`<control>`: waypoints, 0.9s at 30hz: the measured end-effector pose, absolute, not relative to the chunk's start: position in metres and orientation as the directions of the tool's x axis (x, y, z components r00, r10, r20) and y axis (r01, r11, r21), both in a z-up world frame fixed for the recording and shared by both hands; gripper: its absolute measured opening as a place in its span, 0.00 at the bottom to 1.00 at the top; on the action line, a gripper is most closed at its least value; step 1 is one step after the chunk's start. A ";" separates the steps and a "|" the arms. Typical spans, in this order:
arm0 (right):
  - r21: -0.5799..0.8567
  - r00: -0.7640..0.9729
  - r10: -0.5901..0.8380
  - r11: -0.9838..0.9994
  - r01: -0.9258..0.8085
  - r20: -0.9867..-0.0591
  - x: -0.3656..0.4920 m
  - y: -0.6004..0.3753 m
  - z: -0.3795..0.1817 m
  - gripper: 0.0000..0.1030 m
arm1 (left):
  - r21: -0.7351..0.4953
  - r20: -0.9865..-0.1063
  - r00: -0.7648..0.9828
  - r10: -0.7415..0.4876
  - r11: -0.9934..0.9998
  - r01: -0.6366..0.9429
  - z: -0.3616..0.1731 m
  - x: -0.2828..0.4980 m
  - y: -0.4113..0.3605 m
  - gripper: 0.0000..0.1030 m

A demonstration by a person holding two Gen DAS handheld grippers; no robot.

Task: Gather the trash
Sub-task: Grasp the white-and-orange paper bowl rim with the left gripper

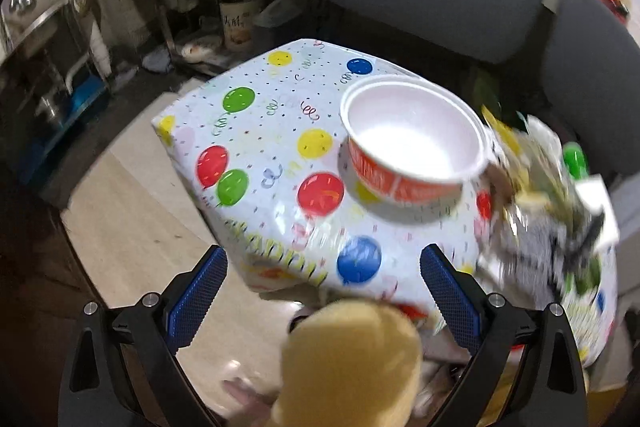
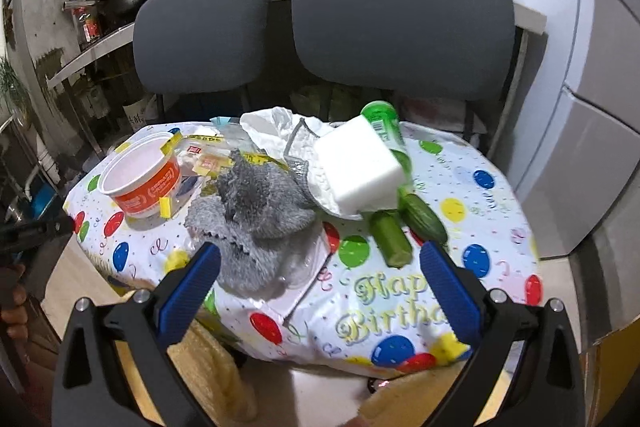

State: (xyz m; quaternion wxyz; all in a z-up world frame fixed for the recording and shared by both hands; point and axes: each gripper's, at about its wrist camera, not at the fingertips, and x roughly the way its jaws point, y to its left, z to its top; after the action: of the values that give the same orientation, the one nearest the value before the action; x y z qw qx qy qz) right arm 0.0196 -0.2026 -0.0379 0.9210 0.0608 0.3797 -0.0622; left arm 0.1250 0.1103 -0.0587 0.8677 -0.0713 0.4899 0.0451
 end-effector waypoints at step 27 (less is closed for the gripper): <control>-0.058 0.620 -0.165 0.980 0.189 -0.767 0.049 -0.200 -0.075 0.82 | -0.139 -0.858 0.510 -0.061 0.983 -0.117 -0.112 0.199 0.116 0.07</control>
State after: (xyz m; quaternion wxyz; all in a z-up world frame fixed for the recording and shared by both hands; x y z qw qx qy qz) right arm 0.0493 -0.2004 -0.0750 0.9000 0.0141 0.4245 -0.0982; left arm 0.1991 0.1156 -0.1123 0.8641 -0.0899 0.4949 0.0163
